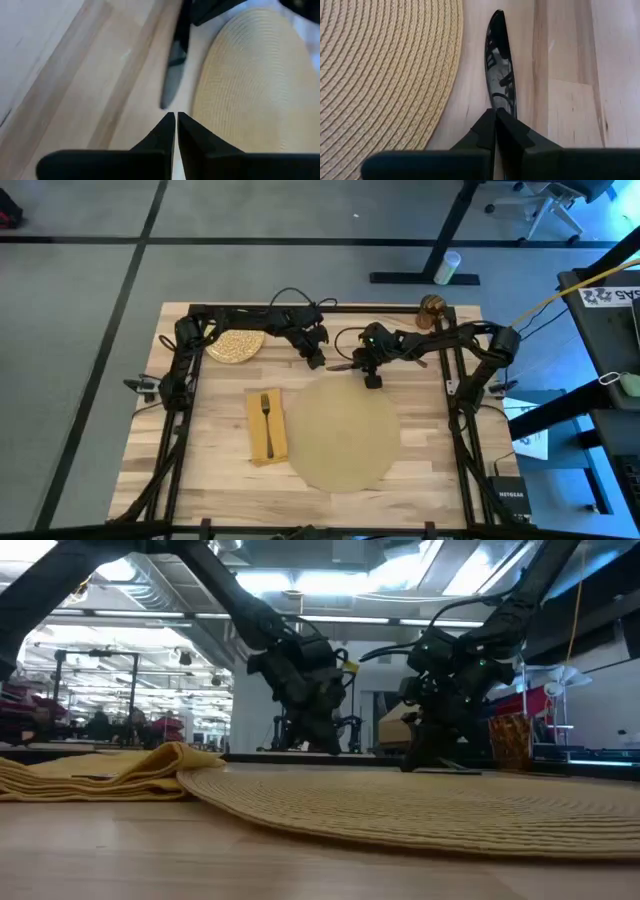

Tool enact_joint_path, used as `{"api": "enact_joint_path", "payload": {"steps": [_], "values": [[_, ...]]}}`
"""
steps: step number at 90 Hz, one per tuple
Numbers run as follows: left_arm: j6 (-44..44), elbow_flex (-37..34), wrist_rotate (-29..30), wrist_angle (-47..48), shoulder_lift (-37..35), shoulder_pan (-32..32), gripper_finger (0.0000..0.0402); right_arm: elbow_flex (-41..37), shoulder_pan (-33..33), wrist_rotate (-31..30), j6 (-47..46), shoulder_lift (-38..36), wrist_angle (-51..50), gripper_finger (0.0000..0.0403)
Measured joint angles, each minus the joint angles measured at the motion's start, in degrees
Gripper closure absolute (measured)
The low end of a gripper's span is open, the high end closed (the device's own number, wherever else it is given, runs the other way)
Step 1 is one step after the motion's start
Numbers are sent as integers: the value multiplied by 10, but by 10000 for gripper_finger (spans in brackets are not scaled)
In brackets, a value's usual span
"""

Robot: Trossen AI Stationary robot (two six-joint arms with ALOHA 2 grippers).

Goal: Set table place
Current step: Put the black table knife on the right of the yellow placemat

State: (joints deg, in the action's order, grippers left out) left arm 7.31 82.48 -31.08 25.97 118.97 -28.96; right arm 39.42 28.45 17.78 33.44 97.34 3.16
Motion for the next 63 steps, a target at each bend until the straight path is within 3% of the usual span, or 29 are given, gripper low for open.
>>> {"api": "enact_joint_path", "payload": {"steps": [12, 25, 34, 50, 56, 63], "values": [[29, 21, -83, 10, -1, 1, 400, 0, 0, 0, 1, 0, 0, 402], [29, 32, -87, 7, -2, 28, 400, 0, 0, 0, 6, 0, -1, 402], [-6, 32, -23, 10, -1, 61, 400, 0, 0, 1, 16, 0, -3, 402], [-47, 31, 194, 6, 1, 104, 400, 0, -4, -6, 29, -1, -18, 402], [-27, 31, 209, -9, 9, 101, 400, 1, -11, -20, 39, -1, -25, 402], [14, 31, 185, -20, 26, 92, 400, 1, -28, -39, 49, -2, -30, 402]]}}
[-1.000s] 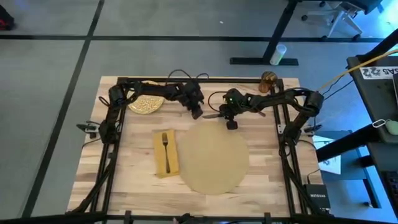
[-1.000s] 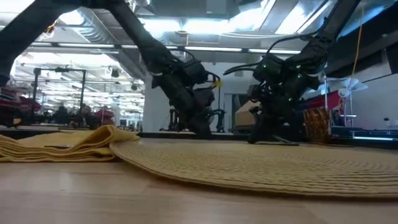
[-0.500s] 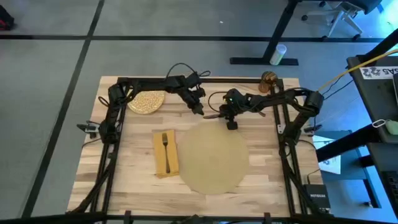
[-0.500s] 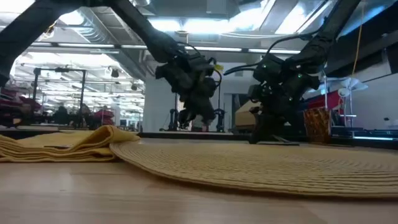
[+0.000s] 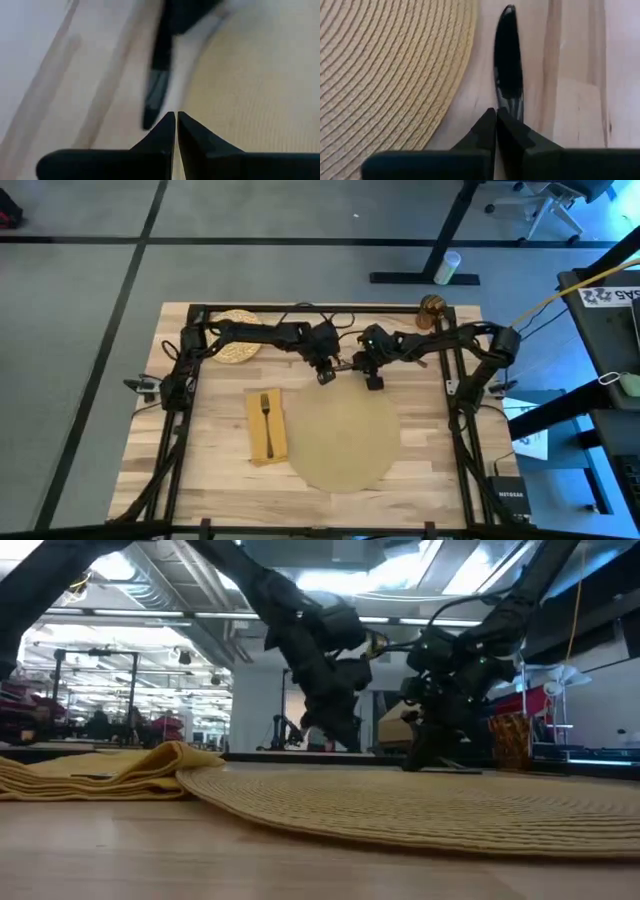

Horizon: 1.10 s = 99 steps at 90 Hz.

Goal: Set table place
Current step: Put the black table knife on the right of the yellow placemat

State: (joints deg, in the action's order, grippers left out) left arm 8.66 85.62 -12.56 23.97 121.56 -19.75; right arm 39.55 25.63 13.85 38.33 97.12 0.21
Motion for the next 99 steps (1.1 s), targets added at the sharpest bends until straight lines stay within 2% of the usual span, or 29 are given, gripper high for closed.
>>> {"api": "enact_joint_path", "payload": {"steps": [13, 42, 50, 55, 66, 73, 82, 91, 99], "values": [[57, 0, -75, -23, 22, -17, 400, 0, -33, -56, 12, -3, -2, 402], [75, 12, -80, -41, 22, -15, 400, -2, -48, -123, 11, -11, -7, 402], [74, 12, -81, -39, 23, -13, 400, -1, -48, -119, 11, -11, -7, 402], [66, 12, -109, -40, 23, -10, 400, -1, -55, -110, 9, -11, -8, 402], [43, 12, -208, -37, 23, 5, 400, -2, -69, -117, 9, -20, -21, 402], [24, 12, -236, -34, 23, 15, 400, -2, -70, -120, 9, -32, -36, 402], [-3, 12, -230, -14, 23, 26, 400, -3, -69, -121, 7, -54, -58, 402], [-35, 12, -180, 22, 23, 37, 400, -3, -67, -134, 8, -76, -77, 402], [-55, 12, -132, 53, 23, 49, 400, -3, -58, -110, 9, -79, -96, 402]]}}
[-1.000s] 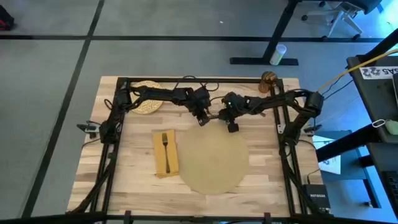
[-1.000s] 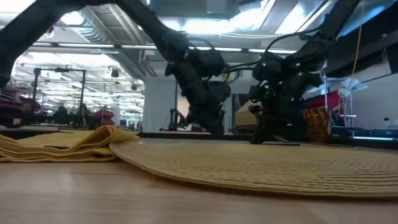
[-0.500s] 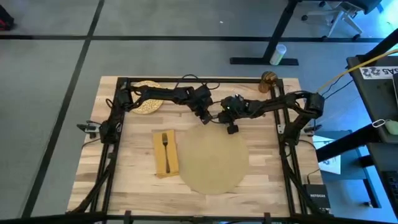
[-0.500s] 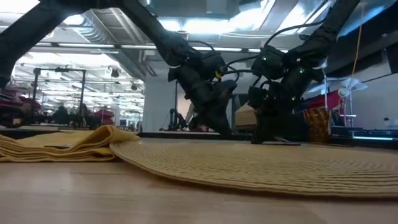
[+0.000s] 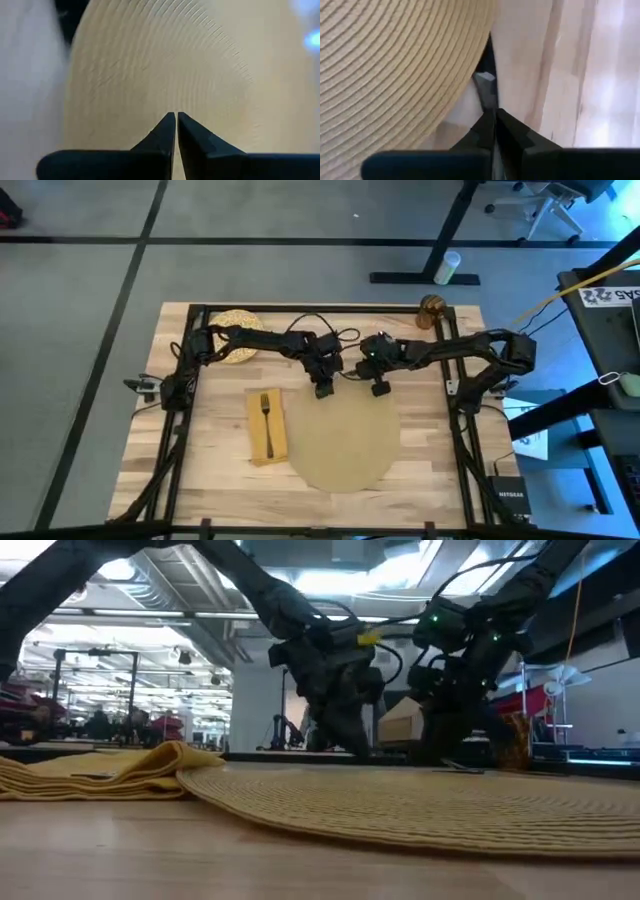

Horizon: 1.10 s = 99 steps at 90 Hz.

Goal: Set table place
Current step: Put the black table knife on the right of the yellow placemat

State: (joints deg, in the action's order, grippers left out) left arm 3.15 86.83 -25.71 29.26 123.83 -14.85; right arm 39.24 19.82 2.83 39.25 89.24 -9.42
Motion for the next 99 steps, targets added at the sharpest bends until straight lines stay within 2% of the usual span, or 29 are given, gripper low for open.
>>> {"api": "enact_joint_path", "payload": {"steps": [8, 25, 43, 52, 62, 75, 99], "values": [[-12, 0, 11, 19, 0, 14, 400, 0, 10, 41, 0, 5, -20, 402], [-24, 0, 15, 33, -6, 40, 400, 1, 27, 77, 2, 33, -3, 402], [-32, 0, 33, 36, -46, 58, 400, 1, 39, 70, -17, 47, 64, 402], [-37, 0, 56, 39, -64, 60, 400, 7, 48, 41, -44, 47, 83, 402], [-37, 0, 84, 51, -71, 61, 400, 20, 63, 21, -63, 47, 80, 402], [-44, -1, 121, 79, -72, 67, 400, 38, 66, 75, -60, 40, 50, 402], [-36, -2, 145, 77, -74, 60, 400, 59, 65, 83, -45, 36, -25, 396]]}}
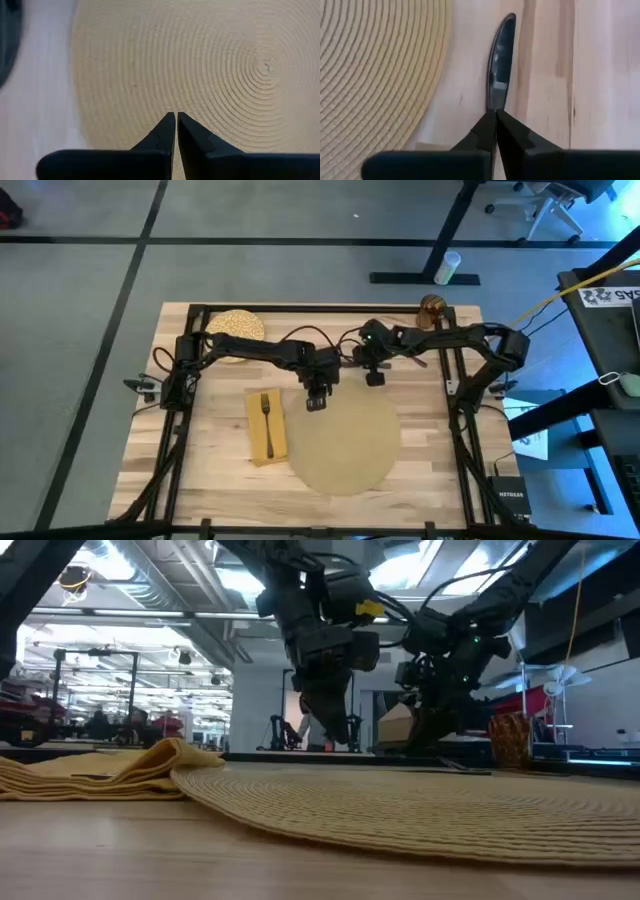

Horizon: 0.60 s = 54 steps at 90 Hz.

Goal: Set table place
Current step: Put the black table knife on the right of the yellow placemat

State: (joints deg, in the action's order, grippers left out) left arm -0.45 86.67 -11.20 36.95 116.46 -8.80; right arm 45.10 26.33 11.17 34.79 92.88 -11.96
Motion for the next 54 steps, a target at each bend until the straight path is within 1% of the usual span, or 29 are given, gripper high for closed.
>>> {"api": "enact_joint_path", "payload": {"steps": [9, 23, 31, 42, 54], "values": [[2, -5, 0, 0, 0, -2, 400, 0, 0, -4, 0, 0, -14, 369], [3, -14, 0, -6, 0, 2, 400, 0, 0, -6, 1, 0, -14, 311], [4, -19, 0, -9, 0, 3, 400, 0, 0, -6, 0, 9, -4, 289], [5, -19, 0, -15, 0, 3, 400, 0, 5, -6, -3, 40, 16, 282], [6, -19, -1, -20, 0, 3, 400, 2, 15, -3, -28, 65, 39, 297]]}}
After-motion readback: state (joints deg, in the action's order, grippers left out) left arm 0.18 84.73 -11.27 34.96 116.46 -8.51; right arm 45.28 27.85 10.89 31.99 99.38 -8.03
